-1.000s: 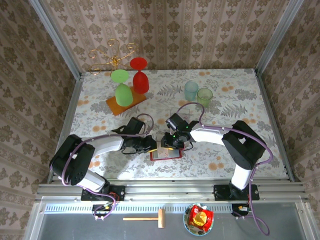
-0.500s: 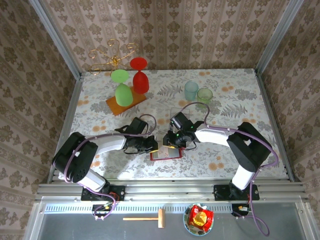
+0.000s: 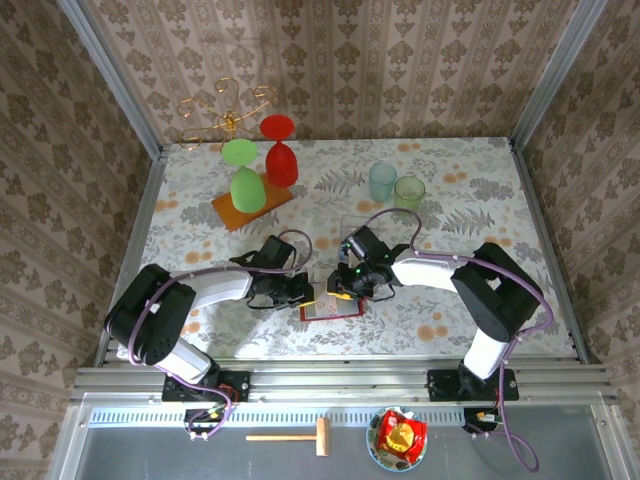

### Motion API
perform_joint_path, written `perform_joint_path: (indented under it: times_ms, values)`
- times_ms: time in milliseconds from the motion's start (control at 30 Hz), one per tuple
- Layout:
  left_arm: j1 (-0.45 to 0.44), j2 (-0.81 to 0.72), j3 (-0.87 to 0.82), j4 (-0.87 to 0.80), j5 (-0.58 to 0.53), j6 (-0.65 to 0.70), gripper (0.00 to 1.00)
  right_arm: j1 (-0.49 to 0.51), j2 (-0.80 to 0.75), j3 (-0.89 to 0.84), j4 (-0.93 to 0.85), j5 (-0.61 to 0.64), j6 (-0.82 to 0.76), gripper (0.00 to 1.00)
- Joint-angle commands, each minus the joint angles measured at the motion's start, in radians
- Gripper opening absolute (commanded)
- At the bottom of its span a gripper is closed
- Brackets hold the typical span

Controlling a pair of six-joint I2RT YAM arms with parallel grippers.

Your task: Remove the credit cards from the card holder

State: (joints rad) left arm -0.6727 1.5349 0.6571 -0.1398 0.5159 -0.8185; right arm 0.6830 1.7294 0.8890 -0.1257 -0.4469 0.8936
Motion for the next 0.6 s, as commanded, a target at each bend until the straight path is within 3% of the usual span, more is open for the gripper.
perform_joint_path:
  times_ms: [0,567]
  values:
    - [-0.002,0.027,0.010,-0.039,-0.019,0.022,0.06,-0.003,0.024,-0.018,0.010,-0.021,0.004,0.28]
    - [-0.002,0.042,0.019,-0.060,-0.022,0.026,0.06,-0.007,0.026,-0.019,-0.012,-0.006,-0.009,0.29]
